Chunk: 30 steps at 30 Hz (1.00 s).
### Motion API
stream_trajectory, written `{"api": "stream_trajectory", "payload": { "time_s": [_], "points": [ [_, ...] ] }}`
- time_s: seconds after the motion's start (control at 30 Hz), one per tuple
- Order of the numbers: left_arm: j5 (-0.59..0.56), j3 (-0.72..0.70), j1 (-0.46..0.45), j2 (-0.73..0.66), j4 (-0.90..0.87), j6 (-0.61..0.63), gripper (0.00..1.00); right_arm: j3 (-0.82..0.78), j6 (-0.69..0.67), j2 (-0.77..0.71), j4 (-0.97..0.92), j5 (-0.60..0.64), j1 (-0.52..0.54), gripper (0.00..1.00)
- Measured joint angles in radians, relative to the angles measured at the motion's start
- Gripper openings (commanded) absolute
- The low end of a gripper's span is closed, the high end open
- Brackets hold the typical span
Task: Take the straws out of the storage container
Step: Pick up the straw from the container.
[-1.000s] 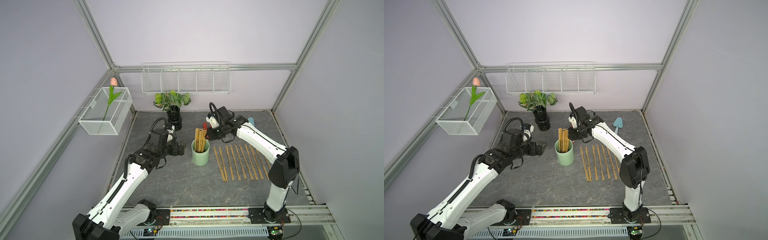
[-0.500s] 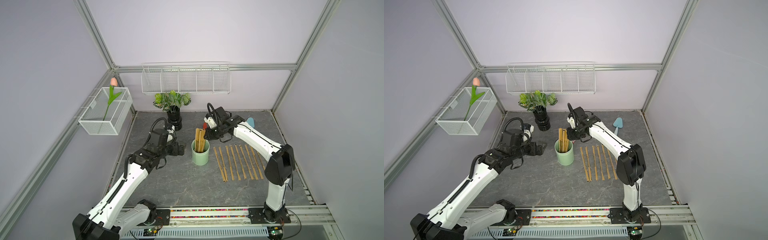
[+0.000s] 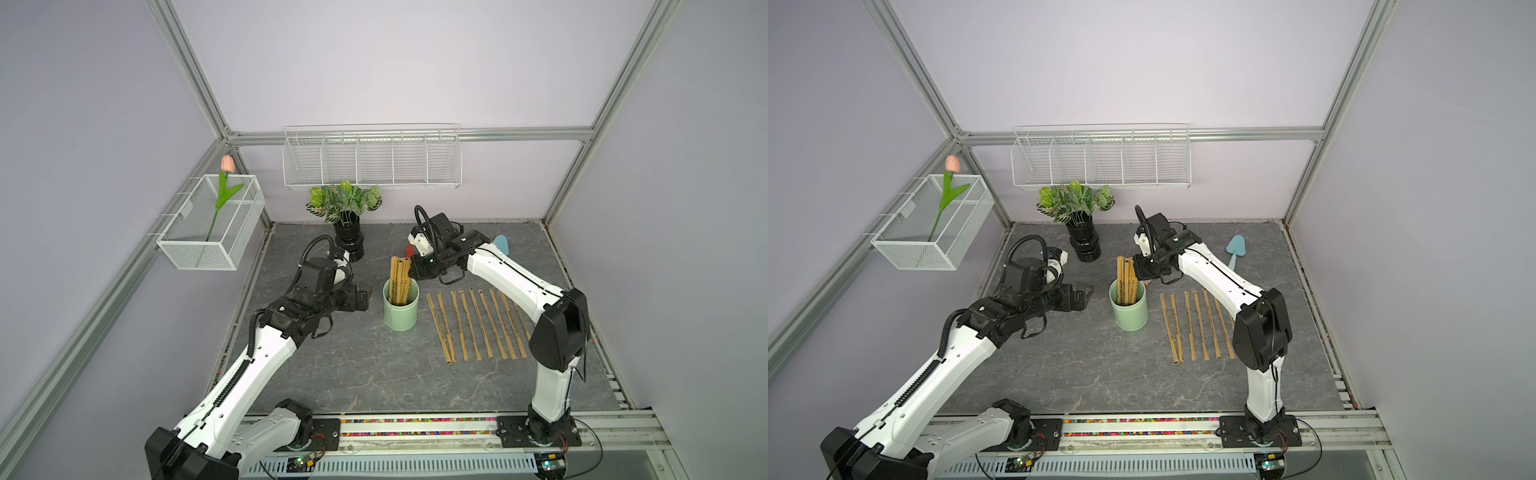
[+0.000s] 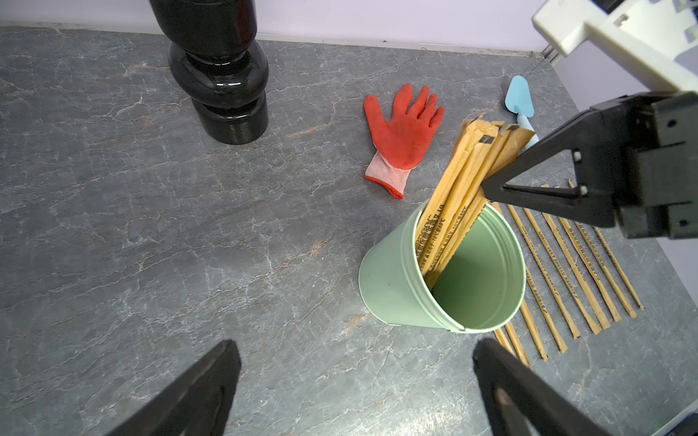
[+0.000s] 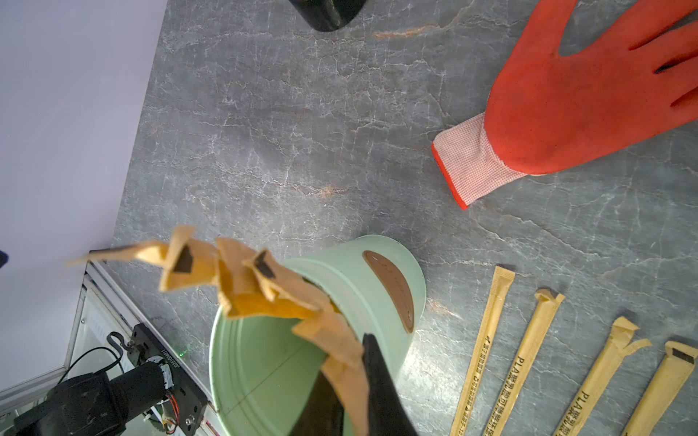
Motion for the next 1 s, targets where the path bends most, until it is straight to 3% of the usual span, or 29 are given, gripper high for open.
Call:
{"api": "stream_trajectory", "payload": {
  "time_s": [1.0],
  "points": [
    [0.0, 0.0, 0.0, 0.0, -0.003, 0.0, 1.0, 0.026, -0.077, -0.098, -0.087, 0.015, 0.01, 0.1]
  ]
}}
